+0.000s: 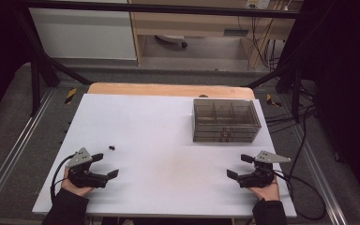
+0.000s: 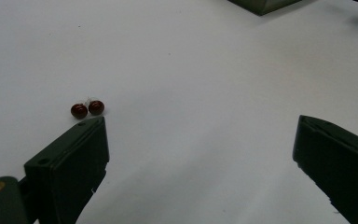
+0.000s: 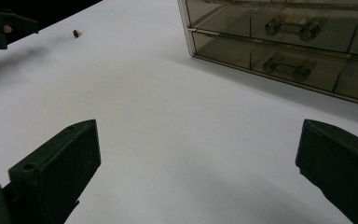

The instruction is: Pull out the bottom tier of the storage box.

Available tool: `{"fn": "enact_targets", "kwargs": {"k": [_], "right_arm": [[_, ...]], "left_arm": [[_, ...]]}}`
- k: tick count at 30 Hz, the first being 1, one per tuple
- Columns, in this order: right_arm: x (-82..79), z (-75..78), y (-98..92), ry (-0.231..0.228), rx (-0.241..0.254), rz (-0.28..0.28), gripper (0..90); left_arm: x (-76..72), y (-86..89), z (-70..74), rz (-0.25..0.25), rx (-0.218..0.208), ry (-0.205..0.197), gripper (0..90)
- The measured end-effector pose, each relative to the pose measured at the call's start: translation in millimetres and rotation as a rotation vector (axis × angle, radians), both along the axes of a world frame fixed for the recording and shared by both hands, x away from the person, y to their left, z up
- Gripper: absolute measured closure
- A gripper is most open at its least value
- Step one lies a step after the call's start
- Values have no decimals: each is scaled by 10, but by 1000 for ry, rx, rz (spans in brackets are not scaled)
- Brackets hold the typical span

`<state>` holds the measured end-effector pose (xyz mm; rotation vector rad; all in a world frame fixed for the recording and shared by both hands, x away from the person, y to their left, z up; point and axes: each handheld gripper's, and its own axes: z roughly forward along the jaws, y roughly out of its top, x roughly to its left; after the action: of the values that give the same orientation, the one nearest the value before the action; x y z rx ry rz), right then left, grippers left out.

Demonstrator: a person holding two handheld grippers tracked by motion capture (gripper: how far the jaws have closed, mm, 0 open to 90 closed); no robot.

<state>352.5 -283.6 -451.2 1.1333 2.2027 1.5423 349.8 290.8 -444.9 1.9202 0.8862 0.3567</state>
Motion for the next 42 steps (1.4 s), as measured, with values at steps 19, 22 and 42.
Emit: {"fn": "enact_targets", "kwargs": {"k": [19,22,42], "right_arm": [[10,26,-6,-29,-21,-11,5],[13,39,10,-37,-34,-8,5],[53,110,190,-97,-150,16,6]], "left_arm": [[14,11,-6,13,-4,6,33],[12,16,-6,15,-5,6,33],[12,14,-4,22,4,3,34]]}}
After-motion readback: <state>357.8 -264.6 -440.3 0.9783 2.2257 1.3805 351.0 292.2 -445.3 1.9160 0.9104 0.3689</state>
